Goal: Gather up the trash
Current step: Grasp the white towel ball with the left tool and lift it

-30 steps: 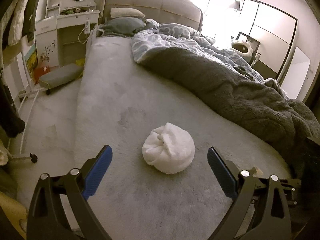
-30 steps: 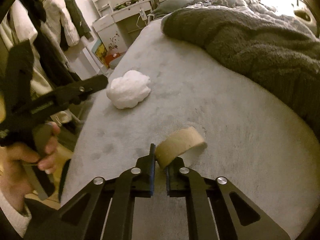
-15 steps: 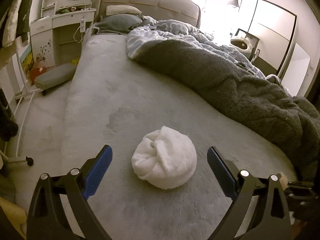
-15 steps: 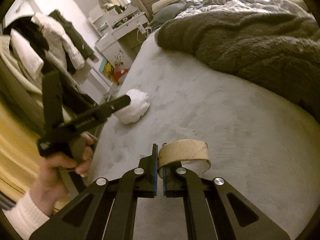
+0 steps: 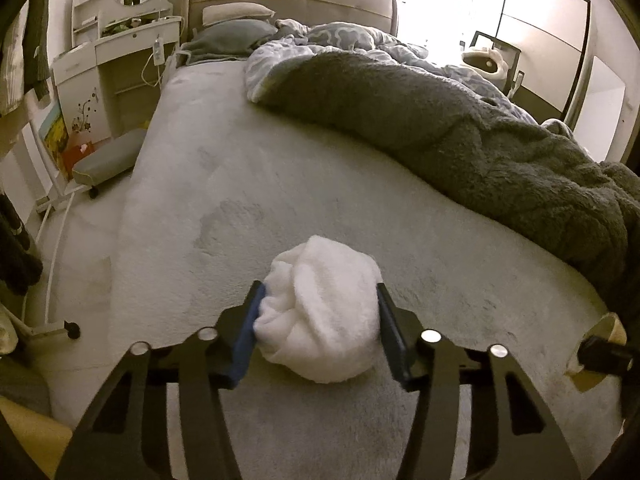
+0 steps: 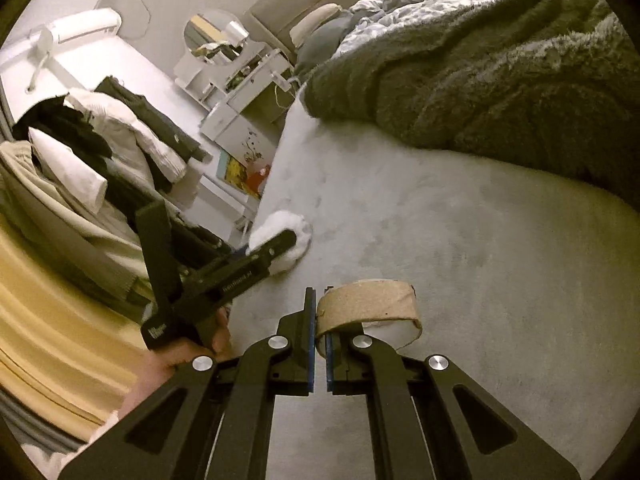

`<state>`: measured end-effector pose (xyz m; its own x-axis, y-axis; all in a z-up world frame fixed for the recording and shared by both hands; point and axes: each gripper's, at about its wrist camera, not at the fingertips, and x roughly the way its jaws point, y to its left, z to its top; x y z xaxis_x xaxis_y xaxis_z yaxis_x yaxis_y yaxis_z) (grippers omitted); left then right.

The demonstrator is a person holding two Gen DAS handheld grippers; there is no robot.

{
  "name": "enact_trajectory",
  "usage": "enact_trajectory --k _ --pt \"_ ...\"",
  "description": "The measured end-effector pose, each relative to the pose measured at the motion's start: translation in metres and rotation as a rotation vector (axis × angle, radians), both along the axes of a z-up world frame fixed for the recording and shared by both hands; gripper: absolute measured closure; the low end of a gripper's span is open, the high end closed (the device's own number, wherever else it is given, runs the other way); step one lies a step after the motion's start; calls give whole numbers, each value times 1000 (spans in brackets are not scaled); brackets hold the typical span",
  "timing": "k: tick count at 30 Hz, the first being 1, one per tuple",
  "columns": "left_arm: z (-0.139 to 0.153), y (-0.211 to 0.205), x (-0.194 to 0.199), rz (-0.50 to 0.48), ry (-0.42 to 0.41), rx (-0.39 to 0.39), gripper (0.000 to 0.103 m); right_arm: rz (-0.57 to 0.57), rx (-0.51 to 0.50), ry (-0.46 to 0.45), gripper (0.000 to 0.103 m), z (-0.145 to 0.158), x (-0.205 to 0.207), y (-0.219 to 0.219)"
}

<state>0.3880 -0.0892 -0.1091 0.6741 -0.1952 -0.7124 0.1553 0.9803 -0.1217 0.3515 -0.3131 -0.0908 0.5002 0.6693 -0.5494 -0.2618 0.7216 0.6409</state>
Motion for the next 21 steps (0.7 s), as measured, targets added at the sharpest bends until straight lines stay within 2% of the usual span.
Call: enact_trajectory --k 10,19,21 --pt "23 9 -50 -3 -61 23 50 -9 50 -36 99 21 -9 7" --pt "35 29 -104 2 -70 48 51 -76 115 -21 99 27 -33 10" --pt "33 36 -120 17 -67 69 52 -86 99 -22 99 27 -38 15"
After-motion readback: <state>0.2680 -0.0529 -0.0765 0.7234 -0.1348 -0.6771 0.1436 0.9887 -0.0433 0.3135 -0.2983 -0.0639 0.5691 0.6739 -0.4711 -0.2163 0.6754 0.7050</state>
